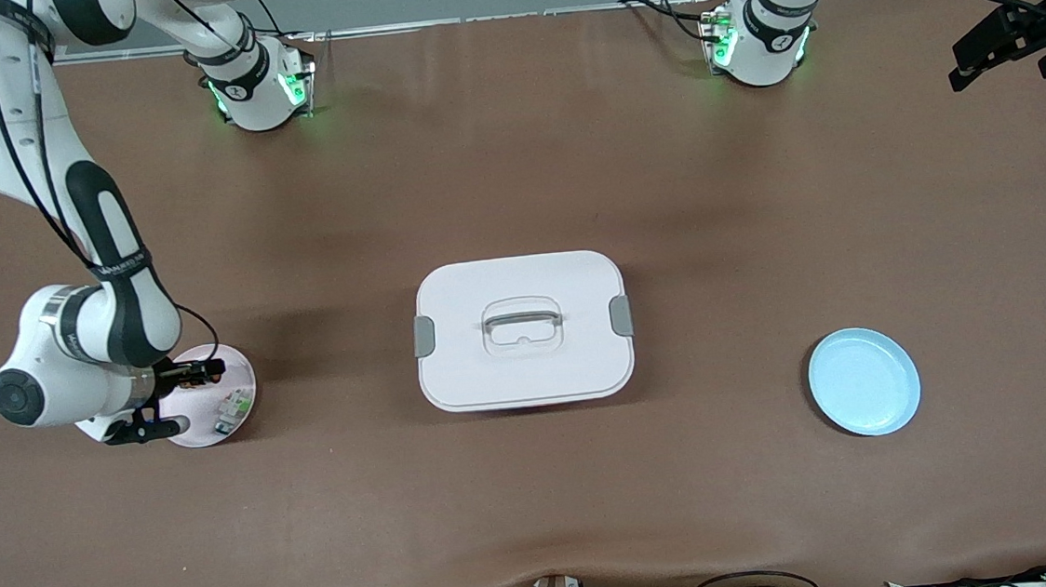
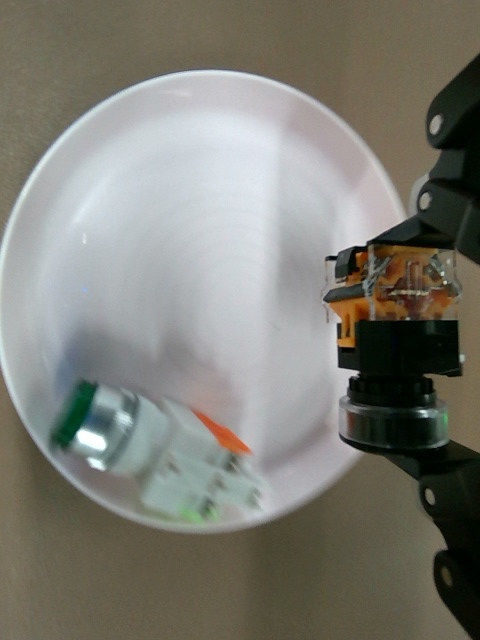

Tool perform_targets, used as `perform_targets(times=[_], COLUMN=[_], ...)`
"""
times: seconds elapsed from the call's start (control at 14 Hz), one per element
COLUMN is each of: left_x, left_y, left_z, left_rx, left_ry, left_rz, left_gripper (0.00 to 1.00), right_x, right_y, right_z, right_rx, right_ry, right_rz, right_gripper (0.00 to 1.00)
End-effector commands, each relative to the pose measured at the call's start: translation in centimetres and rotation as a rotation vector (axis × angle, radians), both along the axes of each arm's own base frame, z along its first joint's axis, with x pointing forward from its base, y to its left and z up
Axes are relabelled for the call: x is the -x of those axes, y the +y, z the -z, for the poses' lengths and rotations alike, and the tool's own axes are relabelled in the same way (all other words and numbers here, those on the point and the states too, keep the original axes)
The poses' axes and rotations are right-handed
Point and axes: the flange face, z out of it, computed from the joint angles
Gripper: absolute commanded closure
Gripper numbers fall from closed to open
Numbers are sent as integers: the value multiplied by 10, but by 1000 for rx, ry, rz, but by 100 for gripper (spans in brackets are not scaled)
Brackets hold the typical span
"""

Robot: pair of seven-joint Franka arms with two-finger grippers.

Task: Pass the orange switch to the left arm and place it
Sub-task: 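Lift the orange switch with the right gripper over the white box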

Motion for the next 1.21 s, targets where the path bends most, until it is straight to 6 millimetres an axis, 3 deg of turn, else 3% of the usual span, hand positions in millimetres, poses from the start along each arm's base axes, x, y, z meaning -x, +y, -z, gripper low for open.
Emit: perform_targets(times=[0.0, 0.14, 0.36, 0.93, 1.14], left_x=[4, 4, 4, 6, 6], left_y=[-2, -3, -2, -4, -3], left_z=[-7, -6, -7, -6, -5], left_rx=[9, 10, 12, 11, 13], left_ry=[2, 4, 2, 16, 21], left_rz=[-2, -2, -3, 2, 2], left_gripper=[0, 0, 0, 0, 0], right_x=[7, 14, 26, 38, 40], right_y=[19, 42, 94, 201, 252], right_z=[-42, -72, -114, -172, -196], right_rx=[-39, -65, -28, -190, -241], right_ry=[21, 65, 119, 315, 381], right_rz=[30, 96, 231, 529, 625], right_gripper=[79, 80, 80, 80, 79])
